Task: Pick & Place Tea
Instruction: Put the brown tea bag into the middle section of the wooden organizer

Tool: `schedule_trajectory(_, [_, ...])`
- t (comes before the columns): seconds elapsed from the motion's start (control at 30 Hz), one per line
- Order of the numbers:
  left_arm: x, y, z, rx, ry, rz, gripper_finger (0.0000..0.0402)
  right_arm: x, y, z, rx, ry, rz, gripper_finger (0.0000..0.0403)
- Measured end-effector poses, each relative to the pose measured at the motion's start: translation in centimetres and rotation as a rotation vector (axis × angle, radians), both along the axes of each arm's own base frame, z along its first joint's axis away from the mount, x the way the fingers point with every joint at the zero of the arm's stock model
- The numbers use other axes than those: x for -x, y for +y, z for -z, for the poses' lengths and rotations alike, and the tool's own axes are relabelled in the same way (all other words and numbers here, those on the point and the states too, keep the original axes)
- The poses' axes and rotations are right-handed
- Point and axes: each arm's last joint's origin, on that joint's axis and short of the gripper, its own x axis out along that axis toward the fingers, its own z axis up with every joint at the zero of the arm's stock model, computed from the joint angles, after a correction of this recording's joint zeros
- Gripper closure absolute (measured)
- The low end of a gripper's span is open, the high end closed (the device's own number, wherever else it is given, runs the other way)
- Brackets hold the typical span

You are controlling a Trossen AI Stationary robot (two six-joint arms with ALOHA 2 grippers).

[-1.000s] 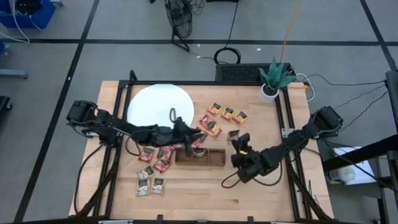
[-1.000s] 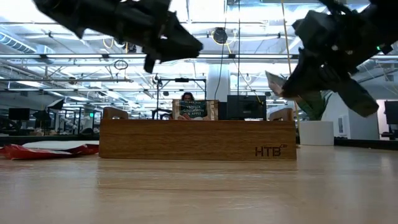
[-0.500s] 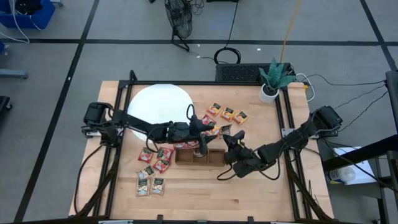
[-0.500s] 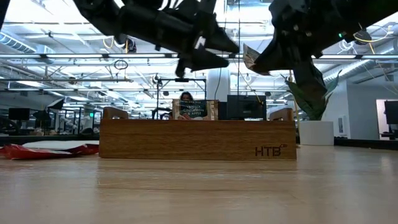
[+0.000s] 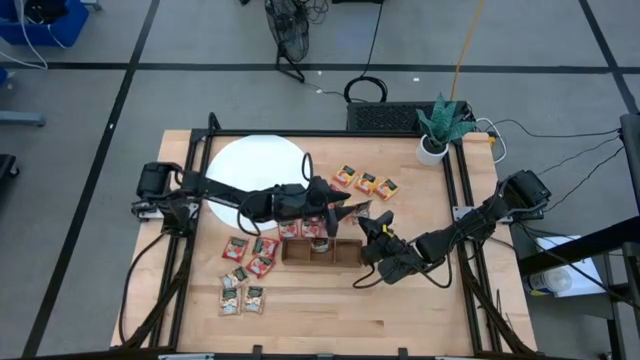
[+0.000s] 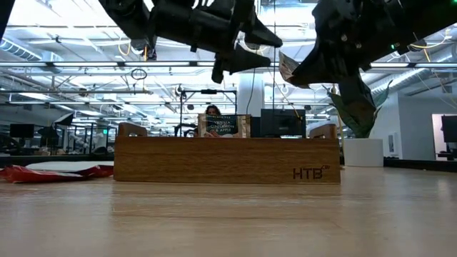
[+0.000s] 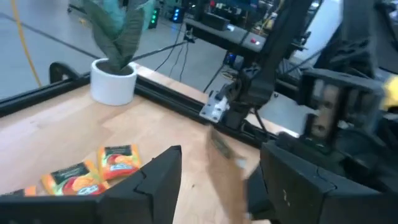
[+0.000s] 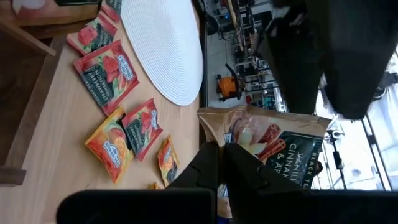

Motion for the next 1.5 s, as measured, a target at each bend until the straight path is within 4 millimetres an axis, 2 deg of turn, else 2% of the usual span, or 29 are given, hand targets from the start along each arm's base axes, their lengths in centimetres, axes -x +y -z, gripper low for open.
schedule_trajectory(0.23, [0.0,0.4,0.1,0.062,-0.001,0.072,0.0201,-0.3,0.0,-0.4,0.015,-0.011,-0.009,0.0401])
schedule_trajectory(0.53, [0.0,0.2,0.2,0.059,0.014,0.078,0.0199,-0.6,-0.1,-0.7,0.013,-0.028,-0.012,0.0401])
schedule_trajectory(0.77, [0.0,0.6,0.2,0.062,0.011,0.085,0.022,-0.7,0.0,-0.6,-0.011,-0.015,-0.052,0.0401])
schedule_trajectory(1.17, [0.0,0.8,0.2,0.035,0.018,0.098,0.0294,-0.8,-0.3,-0.6,-0.011,-0.014,-0.042,0.0401])
schedule_trajectory(1.3, [0.0,1.2,0.2,0.015,0.024,0.141,0.0333,-0.8,-0.3,-0.6,-0.012,-0.015,-0.043,0.0401])
schedule_trajectory(1.4, [0.0,1.6,0.3,-0.043,0.039,0.161,0.0382,-0.8,-0.3,-0.6,-0.014,-0.015,-0.044,0.04])
schedule_trajectory(1.5, [0.1,1.7,0.4,-0.073,0.051,0.165,0.0395,-0.9,-0.2,-0.6,-0.049,-0.013,-0.082,0.0395])
